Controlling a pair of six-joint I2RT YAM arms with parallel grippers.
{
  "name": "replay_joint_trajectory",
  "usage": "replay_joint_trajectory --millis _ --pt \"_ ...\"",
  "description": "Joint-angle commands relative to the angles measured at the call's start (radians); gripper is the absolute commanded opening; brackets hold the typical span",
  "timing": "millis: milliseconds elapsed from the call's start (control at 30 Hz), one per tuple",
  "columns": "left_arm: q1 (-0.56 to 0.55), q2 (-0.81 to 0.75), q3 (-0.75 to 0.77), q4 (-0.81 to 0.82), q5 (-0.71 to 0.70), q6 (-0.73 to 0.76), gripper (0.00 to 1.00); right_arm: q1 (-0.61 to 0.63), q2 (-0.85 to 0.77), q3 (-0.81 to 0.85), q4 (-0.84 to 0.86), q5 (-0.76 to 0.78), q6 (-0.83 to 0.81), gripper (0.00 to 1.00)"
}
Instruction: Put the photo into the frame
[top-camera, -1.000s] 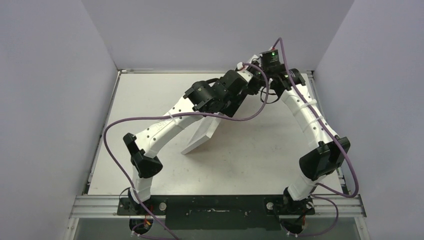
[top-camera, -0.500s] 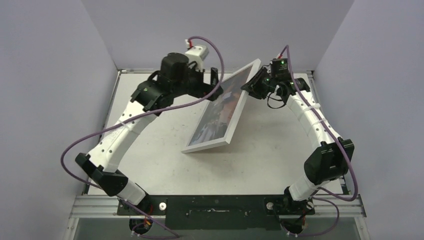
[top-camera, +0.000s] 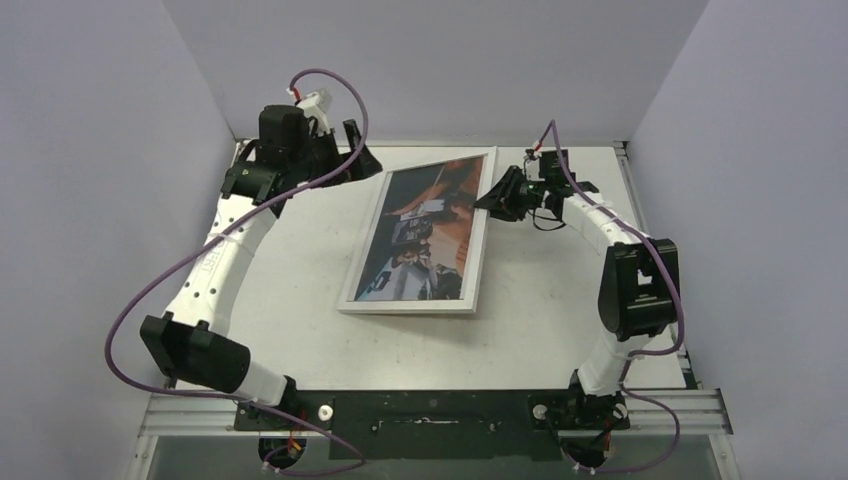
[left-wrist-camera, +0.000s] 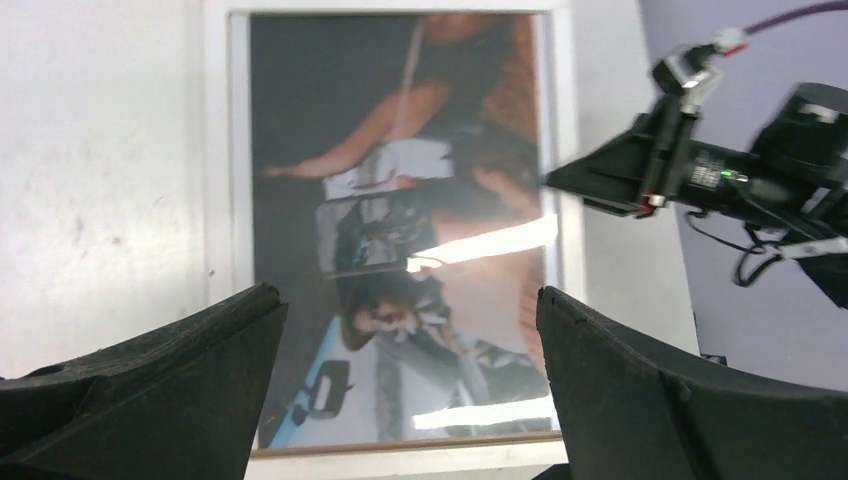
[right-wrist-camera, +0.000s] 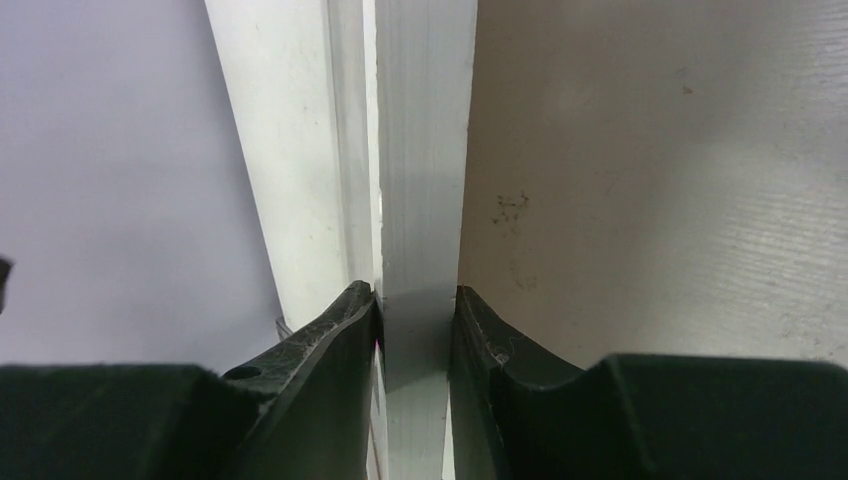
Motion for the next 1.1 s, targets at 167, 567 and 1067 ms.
replay_joint_trajectory --millis 167,567,1067 --pt "0.227 0.087 -0.318 0.053 0.156 -0.017 0.97 -0.037 0.143 -0.02 0.026 -0.049 -0.253 0.15" --pt "0.263 0.311 -0.402 0.116 0.164 0.033 0.93 -0.038 0.281 0.007 0.004 0.033 -0.294 0.27" --pt "0.366 0.165 -0.466 -0.071 -0.086 -0.149 0.91 0.062 0.182 -0.227 0.226 0.233 0.032 0.14"
